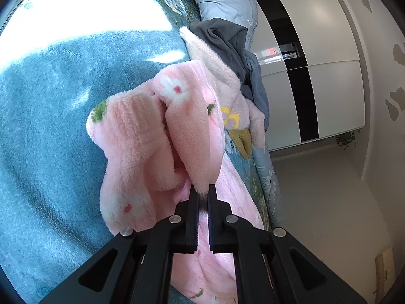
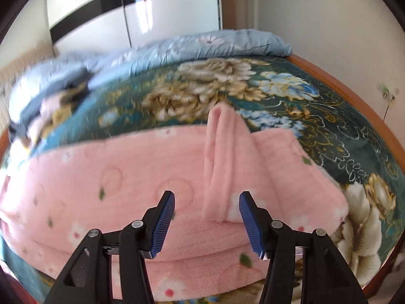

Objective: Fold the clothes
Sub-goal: 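Grasp the folded pink sleeve with the right tool and lift it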

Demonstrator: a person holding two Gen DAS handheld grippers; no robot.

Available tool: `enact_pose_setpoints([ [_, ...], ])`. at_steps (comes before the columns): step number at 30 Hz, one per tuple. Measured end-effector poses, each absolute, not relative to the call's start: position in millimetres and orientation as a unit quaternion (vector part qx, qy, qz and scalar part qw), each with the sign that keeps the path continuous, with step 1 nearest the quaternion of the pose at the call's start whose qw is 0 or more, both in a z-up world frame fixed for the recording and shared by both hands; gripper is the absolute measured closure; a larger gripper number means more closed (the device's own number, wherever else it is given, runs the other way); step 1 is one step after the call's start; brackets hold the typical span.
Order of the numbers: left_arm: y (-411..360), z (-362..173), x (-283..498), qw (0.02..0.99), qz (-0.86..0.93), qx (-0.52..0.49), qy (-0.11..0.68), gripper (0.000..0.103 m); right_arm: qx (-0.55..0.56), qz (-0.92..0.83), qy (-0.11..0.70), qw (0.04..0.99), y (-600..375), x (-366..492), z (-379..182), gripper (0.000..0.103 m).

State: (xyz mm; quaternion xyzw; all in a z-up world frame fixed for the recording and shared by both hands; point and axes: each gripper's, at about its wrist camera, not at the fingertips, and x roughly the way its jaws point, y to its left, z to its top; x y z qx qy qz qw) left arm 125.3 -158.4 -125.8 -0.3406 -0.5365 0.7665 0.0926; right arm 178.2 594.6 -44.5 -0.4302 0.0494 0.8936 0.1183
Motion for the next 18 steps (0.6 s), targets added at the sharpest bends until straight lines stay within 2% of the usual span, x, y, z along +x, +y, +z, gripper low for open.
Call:
enact_pose_setpoints([
  [4, -160, -128, 125, 0.094, 0.762, -0.343, -0.542, 0.1, -0.456, 0.88, 0.008, 0.131, 588, 175, -60, 0.046],
  [8, -159, -129, 124, 0.092, 0.762, -0.344, -0.541, 0.1, -0.459, 0.876, 0.014, 0.146, 595, 174, -64, 0.051],
  [10, -159, -129, 123, 0.091, 0.762, -0.345, -0.541, 0.1, -0.464, 0.871, 0.01, 0.161, 600, 170, -63, 0.072],
  [13, -159, -130, 123, 0.089, 0.761, -0.346, -0.541, 0.1, -0.458, 0.87, 0.026, 0.179, 611, 169, -55, 0.092],
  [14, -159, -130, 123, 0.089, 0.762, -0.346, -0.541, 0.1, -0.442, 0.878, 0.05, 0.177, 617, 172, -48, 0.092],
  [18, -158, -132, 122, 0.086, 0.76, -0.349, -0.542, 0.1, -0.294, 0.905, 0.293, 0.095, 677, 213, -11, 0.093],
])
